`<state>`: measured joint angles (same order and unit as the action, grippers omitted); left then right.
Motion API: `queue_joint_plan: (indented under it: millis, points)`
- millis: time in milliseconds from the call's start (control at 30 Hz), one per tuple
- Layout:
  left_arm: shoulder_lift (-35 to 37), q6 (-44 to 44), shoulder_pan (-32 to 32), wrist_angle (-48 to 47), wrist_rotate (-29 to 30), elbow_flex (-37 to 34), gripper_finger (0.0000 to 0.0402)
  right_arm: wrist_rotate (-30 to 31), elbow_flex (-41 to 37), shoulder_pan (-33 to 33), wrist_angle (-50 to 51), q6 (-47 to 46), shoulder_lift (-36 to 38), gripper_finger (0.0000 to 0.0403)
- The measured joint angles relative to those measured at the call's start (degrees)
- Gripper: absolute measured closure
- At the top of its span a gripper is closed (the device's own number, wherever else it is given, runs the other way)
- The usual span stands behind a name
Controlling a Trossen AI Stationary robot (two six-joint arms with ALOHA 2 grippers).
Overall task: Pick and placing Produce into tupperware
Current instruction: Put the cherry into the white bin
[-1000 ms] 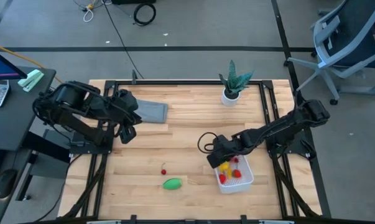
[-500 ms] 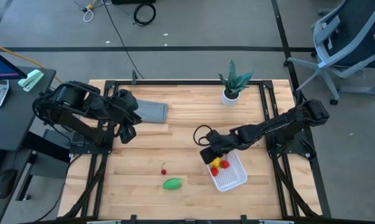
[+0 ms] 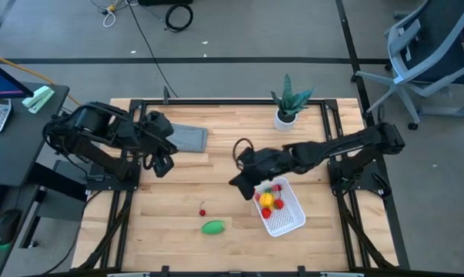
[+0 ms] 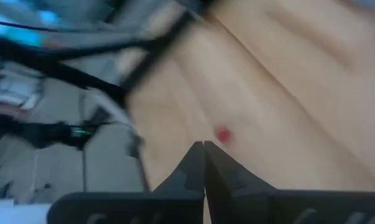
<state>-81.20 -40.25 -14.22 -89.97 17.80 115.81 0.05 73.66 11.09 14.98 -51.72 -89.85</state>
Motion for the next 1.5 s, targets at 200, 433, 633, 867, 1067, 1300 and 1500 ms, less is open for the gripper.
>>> queue_joint_plan:
  millis: [200,433,633,867,1067,1300,1500]
  points:
    - [-3.68,-2.80,-1.87,0.00,-4.10,-0.05,0.0315,-4.68,10.64,-0.07,6.92,10.43,0.39,0.0366]
    - [-10.24,-15.98,-4.78,-0.01,-4.79,-0.05,0.0268,-1.97,12.51,-0.13,15.07,11.00,0.38,0.0294]
    - [-15.24,-25.79,-7.98,0.00,-5.09,-0.05,0.0263,-2.46,10.39,1.56,17.70,12.43,0.27,0.0248]
    - [-19.51,-42.41,-12.05,-0.02,-4.99,-0.05,0.0266,-2.69,10.28,2.13,20.17,20.29,0.27,0.0217]
    - [-22.96,-62.48,-17.48,-0.02,-4.51,-0.05,0.0254,-3.70,10.28,0.93,20.51,24.79,0.27,0.0208]
    - [-25.36,-77.54,-19.91,0.00,-2.70,-3.56,0.0249,-5.60,10.28,-0.68,22.94,30.00,0.29,0.0210]
    - [-19.54,-81.81,-19.26,2.80,-10.10,-21.13,0.0248,-5.74,10.28,-2.27,25.33,31.40,0.29,0.0210]
